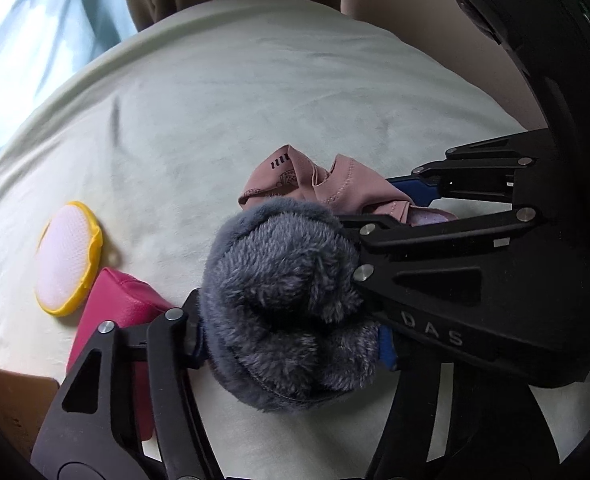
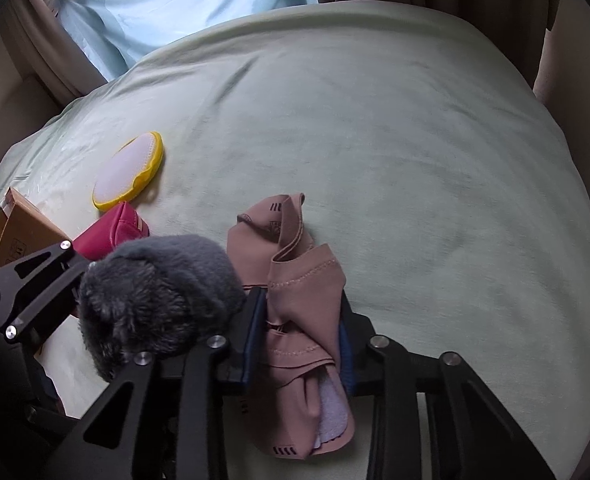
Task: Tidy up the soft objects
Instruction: 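Grasp the grey fuzzy sock with the left tool while the right tool grasps the pink cloth, then carry the grey sock and pink cloth over the box with both tools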
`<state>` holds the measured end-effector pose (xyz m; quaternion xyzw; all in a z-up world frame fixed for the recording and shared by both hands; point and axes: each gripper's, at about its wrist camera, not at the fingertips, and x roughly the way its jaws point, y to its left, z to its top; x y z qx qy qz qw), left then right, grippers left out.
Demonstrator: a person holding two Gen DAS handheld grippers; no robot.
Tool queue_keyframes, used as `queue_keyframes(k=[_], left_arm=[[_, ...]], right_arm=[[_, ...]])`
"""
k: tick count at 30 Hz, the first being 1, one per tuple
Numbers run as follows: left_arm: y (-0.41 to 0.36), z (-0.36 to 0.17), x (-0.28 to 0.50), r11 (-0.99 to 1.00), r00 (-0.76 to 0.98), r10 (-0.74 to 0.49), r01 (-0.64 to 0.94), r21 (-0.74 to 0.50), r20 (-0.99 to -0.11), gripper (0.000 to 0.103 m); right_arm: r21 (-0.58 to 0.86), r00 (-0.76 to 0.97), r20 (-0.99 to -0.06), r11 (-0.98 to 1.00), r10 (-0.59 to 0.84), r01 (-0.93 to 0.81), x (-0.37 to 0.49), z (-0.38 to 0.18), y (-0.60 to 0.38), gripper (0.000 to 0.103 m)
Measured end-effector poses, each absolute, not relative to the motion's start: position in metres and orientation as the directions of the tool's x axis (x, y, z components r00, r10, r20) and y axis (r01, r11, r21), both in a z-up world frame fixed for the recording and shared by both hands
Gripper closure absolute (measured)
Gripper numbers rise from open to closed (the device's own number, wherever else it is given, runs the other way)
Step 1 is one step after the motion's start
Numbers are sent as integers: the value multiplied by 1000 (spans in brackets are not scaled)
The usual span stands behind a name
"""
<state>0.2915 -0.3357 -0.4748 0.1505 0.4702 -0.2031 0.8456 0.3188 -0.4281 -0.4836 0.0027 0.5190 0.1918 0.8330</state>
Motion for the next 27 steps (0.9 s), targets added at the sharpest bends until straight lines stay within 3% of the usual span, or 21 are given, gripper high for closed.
queue_keyframes(k=[8, 21, 27], left_arm=[[-330, -467, 290, 872, 467, -218, 487, 43, -857, 59], [-312, -426, 282, 889, 491, -212, 457, 43, -845, 59], [-304, -382, 275, 896, 518, -226, 444, 34, -825, 59]], right_arm=[[200, 405, -857, 929, 320, -311, 315, -479, -428, 85], [209, 449, -838, 943, 309, -259, 306, -444, -440, 86], [189, 490, -822, 951, 290, -245, 294, -399, -441, 86]])
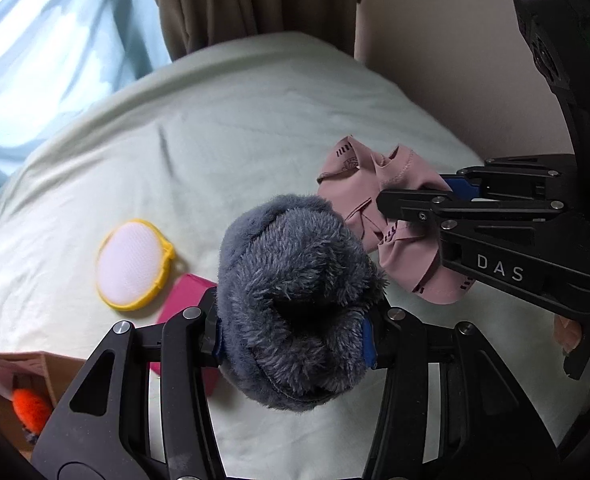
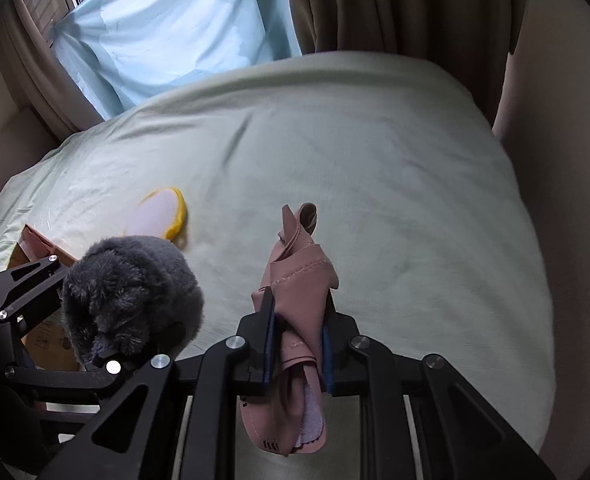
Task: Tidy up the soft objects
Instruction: 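Carry the grey sock and pink cloth over the box with both tools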
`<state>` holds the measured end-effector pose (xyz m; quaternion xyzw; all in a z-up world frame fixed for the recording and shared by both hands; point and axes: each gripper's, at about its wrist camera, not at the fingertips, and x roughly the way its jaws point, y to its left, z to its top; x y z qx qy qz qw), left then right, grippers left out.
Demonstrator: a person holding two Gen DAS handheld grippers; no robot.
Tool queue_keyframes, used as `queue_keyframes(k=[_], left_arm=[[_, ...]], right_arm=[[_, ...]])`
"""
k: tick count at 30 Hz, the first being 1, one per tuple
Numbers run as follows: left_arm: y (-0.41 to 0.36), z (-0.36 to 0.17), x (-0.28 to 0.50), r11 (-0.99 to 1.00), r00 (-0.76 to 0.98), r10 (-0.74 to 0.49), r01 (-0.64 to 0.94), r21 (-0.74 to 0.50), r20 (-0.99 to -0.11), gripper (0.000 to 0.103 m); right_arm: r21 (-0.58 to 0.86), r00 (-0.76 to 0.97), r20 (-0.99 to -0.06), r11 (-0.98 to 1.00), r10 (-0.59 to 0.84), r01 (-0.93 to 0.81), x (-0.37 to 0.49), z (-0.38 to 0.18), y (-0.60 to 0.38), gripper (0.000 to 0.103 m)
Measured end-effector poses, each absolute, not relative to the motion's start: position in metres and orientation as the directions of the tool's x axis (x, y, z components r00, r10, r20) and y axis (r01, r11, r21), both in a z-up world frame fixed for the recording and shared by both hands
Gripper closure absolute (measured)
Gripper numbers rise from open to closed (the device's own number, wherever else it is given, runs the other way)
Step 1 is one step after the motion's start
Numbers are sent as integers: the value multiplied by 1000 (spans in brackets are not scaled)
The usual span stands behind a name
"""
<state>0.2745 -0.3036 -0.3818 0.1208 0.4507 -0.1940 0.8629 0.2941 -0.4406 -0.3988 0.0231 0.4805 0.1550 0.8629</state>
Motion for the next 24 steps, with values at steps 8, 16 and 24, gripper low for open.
queue_keyframes(k=[8, 16, 24], left_arm=[[-280, -288, 252, 908, 578, -271, 419, -5, -770, 59], [-226, -199, 220, 926, 629, -290, 376, -44, -721, 59], [-150, -142, 190, 943, 671, -280, 327, -65, -687, 59]], right_arm=[[144, 574, -778, 962, 254, -231, 262, -296, -430, 86], [128, 639, -727, 964, 252, -235, 222, -195, -389, 86], [134, 654, -700, 952, 289, -277, 179, -137, -320, 86]])
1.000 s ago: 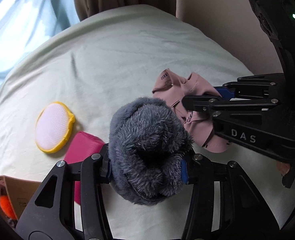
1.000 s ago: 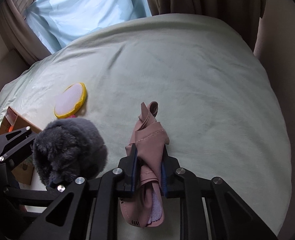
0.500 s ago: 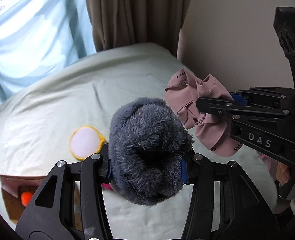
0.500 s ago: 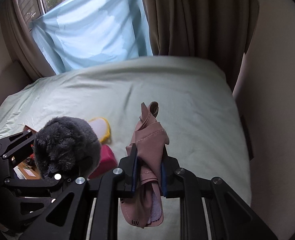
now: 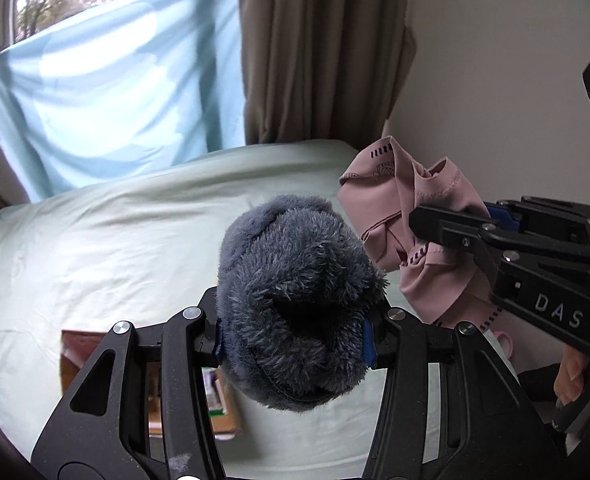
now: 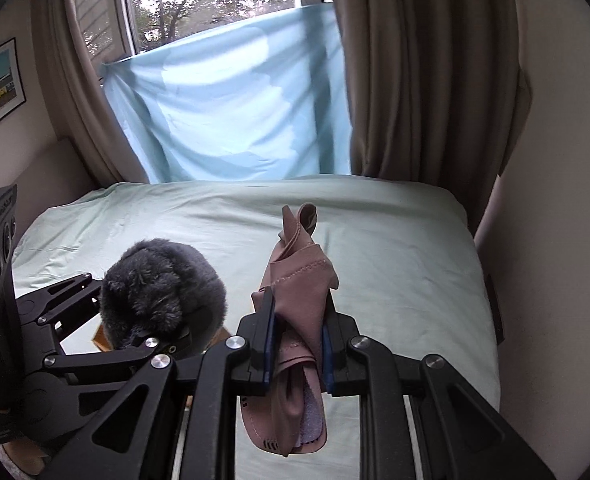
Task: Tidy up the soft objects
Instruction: 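Carry the grey sock and pink cloth over the box with both tools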
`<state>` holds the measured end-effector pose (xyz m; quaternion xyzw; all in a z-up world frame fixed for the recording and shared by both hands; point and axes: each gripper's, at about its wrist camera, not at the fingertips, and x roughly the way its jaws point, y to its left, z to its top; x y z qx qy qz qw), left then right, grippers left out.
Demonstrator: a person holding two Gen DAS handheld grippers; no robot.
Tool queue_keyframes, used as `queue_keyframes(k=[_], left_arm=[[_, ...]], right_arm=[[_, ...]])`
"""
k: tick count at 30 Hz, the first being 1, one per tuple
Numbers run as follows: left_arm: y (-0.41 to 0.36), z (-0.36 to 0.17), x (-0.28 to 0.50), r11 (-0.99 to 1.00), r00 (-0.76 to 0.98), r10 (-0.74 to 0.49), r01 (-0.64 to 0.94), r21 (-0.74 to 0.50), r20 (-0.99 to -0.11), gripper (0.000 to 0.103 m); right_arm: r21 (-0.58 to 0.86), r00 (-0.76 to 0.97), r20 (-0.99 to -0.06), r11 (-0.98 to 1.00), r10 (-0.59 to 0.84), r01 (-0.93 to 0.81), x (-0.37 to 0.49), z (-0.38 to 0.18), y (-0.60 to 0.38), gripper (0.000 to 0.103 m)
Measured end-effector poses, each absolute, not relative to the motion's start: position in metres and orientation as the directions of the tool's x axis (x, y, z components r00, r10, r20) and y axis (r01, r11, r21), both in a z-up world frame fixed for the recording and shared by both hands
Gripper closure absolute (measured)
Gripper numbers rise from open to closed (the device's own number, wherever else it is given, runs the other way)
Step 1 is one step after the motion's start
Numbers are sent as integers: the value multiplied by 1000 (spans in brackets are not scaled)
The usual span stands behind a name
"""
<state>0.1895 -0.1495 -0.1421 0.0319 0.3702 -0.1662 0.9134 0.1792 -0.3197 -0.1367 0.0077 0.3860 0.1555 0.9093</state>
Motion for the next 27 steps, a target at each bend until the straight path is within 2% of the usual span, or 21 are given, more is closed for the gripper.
queue_keyframes(k=[5, 15, 21, 27], left_arm=[[-88, -125, 176, 960, 688, -251, 266, -85, -680, 59], [42, -130, 169, 986, 689, -158, 149, -75, -707, 59], [106, -154, 181, 990, 654, -135, 115, -79, -744, 59], [149, -206, 213, 994, 568, -105, 72, -77, -816, 59]], right_arm=[[154, 643, -689, 935, 333, -318, 161, -122, -260, 86], [224, 585, -698, 902, 414, -370, 159, -128, -146, 86], [255, 535, -731, 896, 425, -364, 169, -157, -83, 86], [274, 451, -792, 899, 412, -341, 189, -197, -40, 86]])
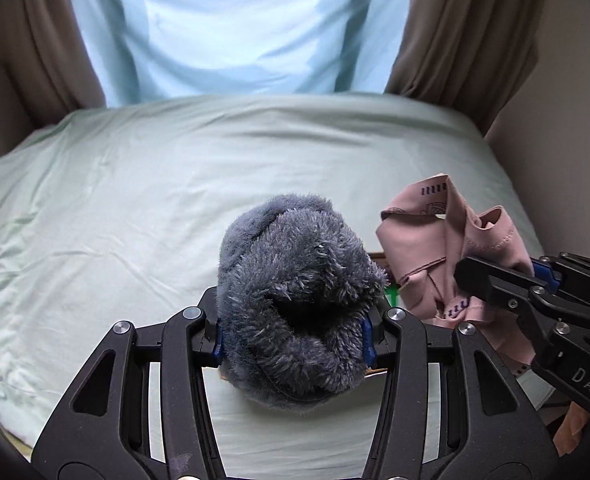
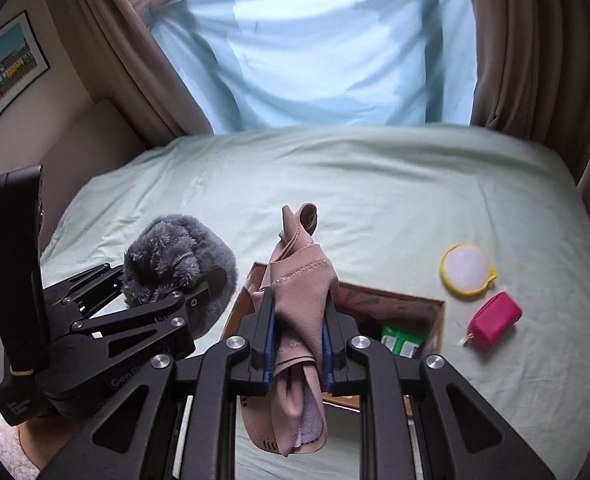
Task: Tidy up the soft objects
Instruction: 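Carry the grey sock and pink cloth over the box with both tools, then open both tools to drop the items and lift away from the box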
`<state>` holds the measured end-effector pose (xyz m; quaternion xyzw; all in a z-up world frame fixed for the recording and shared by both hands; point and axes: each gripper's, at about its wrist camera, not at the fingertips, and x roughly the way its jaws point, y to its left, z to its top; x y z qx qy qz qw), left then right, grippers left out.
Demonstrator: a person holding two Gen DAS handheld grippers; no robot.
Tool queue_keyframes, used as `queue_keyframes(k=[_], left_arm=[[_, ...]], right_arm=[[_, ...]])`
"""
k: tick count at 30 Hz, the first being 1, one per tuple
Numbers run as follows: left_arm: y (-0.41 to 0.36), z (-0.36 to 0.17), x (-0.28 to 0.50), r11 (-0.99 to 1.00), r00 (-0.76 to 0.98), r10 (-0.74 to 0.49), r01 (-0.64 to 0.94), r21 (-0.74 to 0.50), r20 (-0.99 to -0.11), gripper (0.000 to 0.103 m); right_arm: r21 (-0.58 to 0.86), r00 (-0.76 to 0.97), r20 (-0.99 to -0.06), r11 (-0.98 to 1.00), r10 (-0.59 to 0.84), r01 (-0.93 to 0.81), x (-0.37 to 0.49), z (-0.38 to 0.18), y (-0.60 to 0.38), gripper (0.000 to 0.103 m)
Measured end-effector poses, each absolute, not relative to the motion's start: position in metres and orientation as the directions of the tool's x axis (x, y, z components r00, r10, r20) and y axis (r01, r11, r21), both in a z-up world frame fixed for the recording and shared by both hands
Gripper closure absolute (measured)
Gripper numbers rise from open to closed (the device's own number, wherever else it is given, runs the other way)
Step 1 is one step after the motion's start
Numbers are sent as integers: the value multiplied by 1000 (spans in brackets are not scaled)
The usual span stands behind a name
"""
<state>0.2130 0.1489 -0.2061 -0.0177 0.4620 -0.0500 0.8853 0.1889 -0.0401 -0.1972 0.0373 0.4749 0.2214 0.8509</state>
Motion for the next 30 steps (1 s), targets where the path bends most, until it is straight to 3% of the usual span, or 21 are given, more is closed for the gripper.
queue_keyframes(k=[11, 23, 28, 30], left_arm=[[181, -315, 248, 998, 381, -65, 27, -60, -922, 59], [123, -411, 276, 980, 184, -116, 182, -82, -976, 59], [121, -417, 280, 978, 181, -81, 204, -43, -980, 53], [120, -417, 278, 972, 174, -116, 221, -76, -978, 35]], right_arm=[[261, 267, -896, 906, 356, -333, 236, -300, 0, 86], [254, 111, -952, 940, 284, -228, 267, -374, -18, 86], [256, 72, -959, 944, 276, -207, 274, -382, -21, 86], [270, 56, -957, 943, 286, -192, 276, -384, -22, 86]])
